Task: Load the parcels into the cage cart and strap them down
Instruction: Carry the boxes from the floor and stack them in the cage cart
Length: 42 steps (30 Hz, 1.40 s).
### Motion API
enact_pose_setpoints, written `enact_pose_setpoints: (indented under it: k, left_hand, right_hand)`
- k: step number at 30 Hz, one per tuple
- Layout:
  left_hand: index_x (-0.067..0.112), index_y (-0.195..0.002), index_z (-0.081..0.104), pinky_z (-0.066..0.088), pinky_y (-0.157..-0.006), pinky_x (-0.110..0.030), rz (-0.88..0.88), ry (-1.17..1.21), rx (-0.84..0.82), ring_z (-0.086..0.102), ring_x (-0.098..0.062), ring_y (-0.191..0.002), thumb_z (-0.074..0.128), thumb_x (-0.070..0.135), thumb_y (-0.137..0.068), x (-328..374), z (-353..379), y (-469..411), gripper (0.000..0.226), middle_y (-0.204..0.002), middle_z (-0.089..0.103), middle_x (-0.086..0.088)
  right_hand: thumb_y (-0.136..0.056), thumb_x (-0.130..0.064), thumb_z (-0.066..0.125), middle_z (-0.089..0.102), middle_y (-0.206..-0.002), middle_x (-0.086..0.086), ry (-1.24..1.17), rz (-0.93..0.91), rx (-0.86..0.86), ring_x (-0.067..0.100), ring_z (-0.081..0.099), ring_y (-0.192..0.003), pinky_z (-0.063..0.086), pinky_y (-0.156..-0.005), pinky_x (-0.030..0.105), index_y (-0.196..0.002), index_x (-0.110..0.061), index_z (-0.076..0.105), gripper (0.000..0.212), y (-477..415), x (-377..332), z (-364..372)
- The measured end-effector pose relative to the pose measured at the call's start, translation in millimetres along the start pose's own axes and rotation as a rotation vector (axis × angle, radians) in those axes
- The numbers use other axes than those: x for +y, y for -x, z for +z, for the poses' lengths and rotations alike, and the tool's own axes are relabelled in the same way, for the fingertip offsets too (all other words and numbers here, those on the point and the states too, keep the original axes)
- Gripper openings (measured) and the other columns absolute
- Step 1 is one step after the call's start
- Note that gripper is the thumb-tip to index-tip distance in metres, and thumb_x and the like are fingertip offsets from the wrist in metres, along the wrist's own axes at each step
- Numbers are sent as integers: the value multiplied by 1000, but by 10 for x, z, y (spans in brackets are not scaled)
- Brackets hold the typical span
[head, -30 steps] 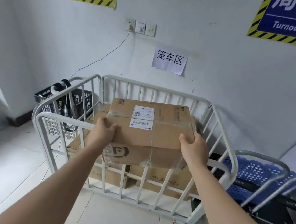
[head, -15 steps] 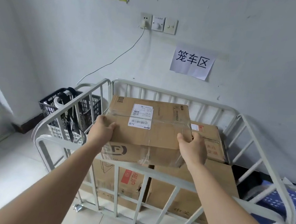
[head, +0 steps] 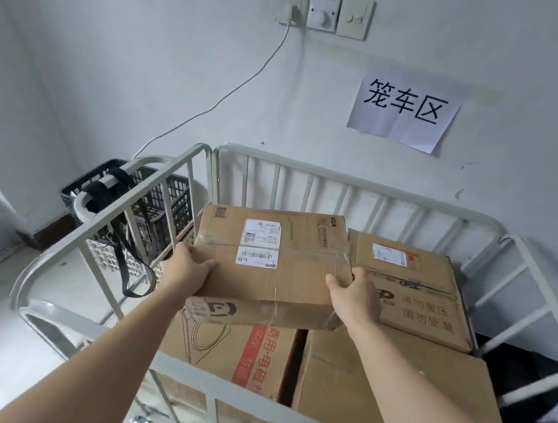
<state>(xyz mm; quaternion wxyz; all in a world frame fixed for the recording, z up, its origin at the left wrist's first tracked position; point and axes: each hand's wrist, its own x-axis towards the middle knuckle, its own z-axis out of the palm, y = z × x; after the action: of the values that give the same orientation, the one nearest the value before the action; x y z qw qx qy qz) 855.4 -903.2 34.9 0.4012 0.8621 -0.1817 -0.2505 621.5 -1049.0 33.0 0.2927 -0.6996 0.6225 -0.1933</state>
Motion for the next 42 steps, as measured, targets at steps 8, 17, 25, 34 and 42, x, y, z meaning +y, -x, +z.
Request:
enact_pose_setpoints:
  k: [8,17,25,34,42]
  left_hand:
    - [41,-149,-7,57,-79,-50,-179,21,-284,65,-29,-100,79,-2,-68,-471,329,-695,126,-128,53,-11]
    - [37,-147,-24,57,-63,-36,-347,-208,-573,62,-29,-92,84,4,-67,-1014,689,-1349,138,-114,54,-11]
    - [23,-148,-27,60,-67,-44,-426,-329,-663,65,-33,-77,82,7,-72,-1525,941,-1566,134,-122,37,-5]
    - [13,-137,26,48,-75,-31,-123,-1023,-524,62,-22,-104,67,67,-71,-1478,1208,-1753,95,-114,62,-3]
    - [22,-153,-3,43,-101,-40,171,-981,-680,42,-25,-130,73,42,-80,-1521,1481,-1932,107,-144,38,-5]
  right_hand:
    - [-94,-33,55,52,-136,3,158,72,-85,28,51,-122,45,-99,46,-138,-20,43,47,-523,29,615]
    - [-96,-18,49,46,-139,6,239,229,-193,30,40,-128,41,-102,49,-142,-20,40,46,-873,159,1498]
    - [-96,-14,52,41,-140,13,248,290,-288,31,37,-131,37,-105,40,-148,-16,33,55,-971,444,2214]
    - [-92,-14,60,20,-153,15,163,416,-246,30,29,-140,32,-113,38,-148,-14,32,63,-938,732,2468]
    - [-85,-20,71,61,-122,17,-60,784,-156,37,60,-110,48,-90,41,-123,-2,45,50,-666,783,2544]
